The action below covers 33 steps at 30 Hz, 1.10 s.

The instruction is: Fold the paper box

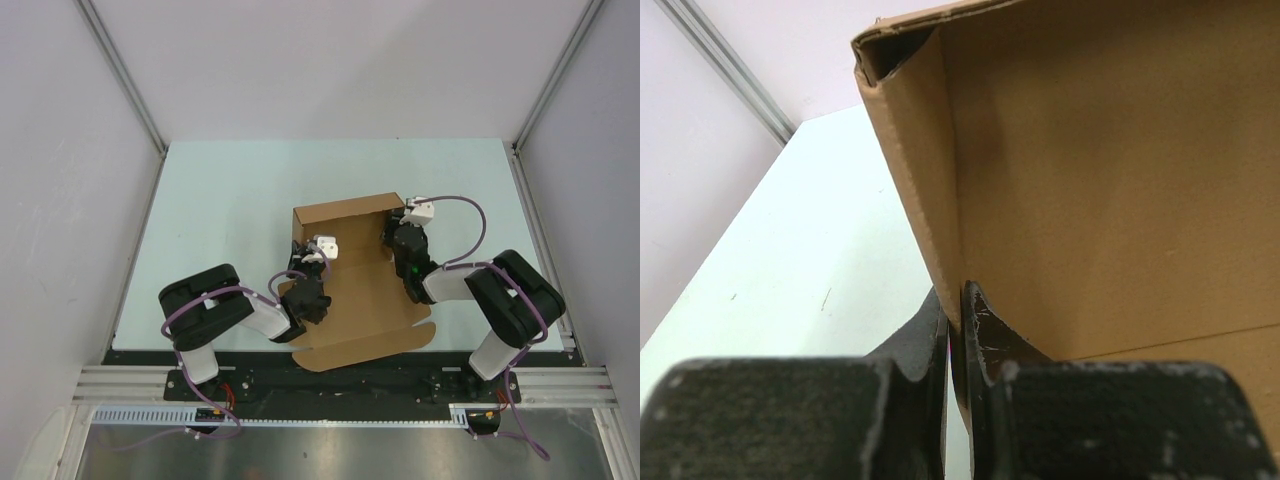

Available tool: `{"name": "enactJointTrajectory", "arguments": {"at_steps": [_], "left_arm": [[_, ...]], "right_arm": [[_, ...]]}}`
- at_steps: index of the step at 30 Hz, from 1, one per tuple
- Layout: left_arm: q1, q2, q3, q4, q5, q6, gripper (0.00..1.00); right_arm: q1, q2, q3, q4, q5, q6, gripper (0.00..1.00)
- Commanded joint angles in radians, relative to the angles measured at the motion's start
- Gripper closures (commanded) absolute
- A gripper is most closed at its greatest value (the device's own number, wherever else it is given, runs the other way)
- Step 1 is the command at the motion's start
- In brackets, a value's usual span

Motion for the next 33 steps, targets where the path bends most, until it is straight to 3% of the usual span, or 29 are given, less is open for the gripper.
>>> {"name": "enactJointTrajectory", "arguments": {"at_steps": [1, 13, 18, 22, 24, 33], "left_arm": [[-0.019, 0.001, 0.012, 0.369, -0.001, 0.070, 1.00], [-0.019, 0.004, 0.013, 0.367, -0.004, 0.075, 1.00], [-0.019, 0.001, 0.015, 0.369, -0.008, 0.075, 1.00], [-0.019, 0.004, 0.016, 0.369, -0.010, 0.075, 1.00], [-0.019, 0.004, 0.018, 0.369, -0.014, 0.078, 1.00], [-0.030, -0.010, 0.023, 0.369, -0.019, 0.099, 0.99]], "right_arm": [[0.002, -0.021, 0.032, -0.030, 0.011, 0.026, 0.55], [0.014, 0.001, 0.013, -0.089, 0.004, 0.038, 0.59], [0.014, 0.018, 0.013, -0.119, -0.005, 0.043, 0.69], [0.016, 0.025, 0.013, -0.145, -0.002, 0.060, 0.96], [0.021, 0.022, 0.012, -0.152, 0.007, 0.063, 1.00], [0.053, -0.031, 0.012, -0.200, 0.079, 0.063, 1.00]]}}
